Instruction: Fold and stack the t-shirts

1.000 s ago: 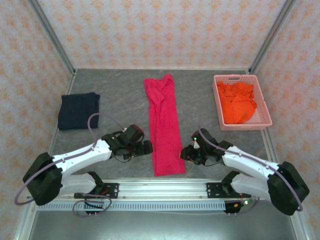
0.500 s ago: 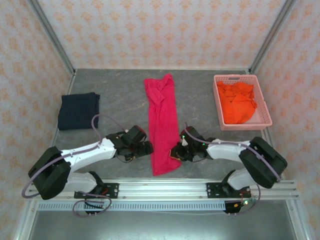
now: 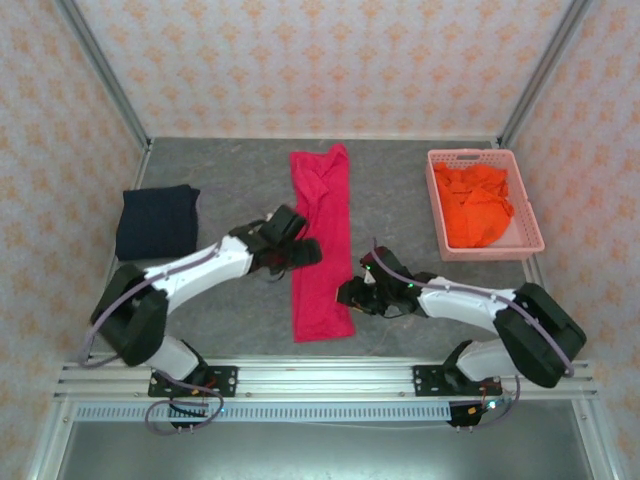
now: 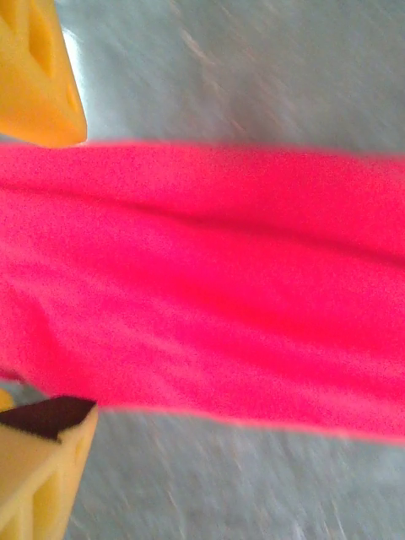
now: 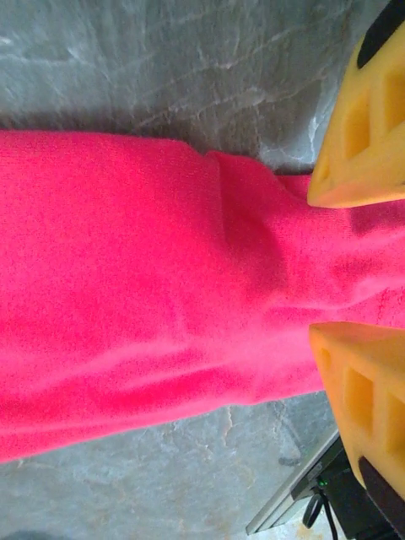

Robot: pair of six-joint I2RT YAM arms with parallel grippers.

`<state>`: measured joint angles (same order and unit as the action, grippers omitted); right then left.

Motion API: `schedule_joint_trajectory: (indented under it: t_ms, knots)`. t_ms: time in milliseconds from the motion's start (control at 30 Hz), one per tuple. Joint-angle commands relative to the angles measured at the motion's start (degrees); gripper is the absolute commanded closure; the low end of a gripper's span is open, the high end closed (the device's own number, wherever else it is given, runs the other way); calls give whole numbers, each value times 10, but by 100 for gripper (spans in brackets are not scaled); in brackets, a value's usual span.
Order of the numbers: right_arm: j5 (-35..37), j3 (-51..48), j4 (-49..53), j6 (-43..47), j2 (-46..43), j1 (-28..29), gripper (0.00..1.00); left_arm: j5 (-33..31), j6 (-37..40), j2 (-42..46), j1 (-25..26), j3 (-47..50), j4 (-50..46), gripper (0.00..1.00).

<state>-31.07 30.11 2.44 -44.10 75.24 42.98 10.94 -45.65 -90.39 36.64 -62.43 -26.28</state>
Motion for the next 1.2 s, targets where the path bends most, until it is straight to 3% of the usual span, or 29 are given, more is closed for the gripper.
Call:
schedule_joint_trajectory:
  t_ms: [0, 200, 433, 667, 967, 1167]
  knots:
    - [36, -15, 36, 9, -28, 2, 58, 10, 58, -97, -7, -94, 5, 27]
    - [42, -34, 36, -5, -59, 2, 57, 37, 70, -257, -34, -222, 1, 34]
    - [66, -59, 51, -28, -119, 2, 57, 30, 85, -355, -52, -322, -22, 35]
    - [54, -69, 36, -54, -116, 1, 57, 36, 79, -426, -61, -397, -42, 35]
    - [26, -65, 17, -81, -98, 5, 57, 36, 100, -333, -55, -379, -48, 32]
    - [28, -75, -20, -119, -77, 33, 57, 21, 108, -160, -44, -239, -54, 31]
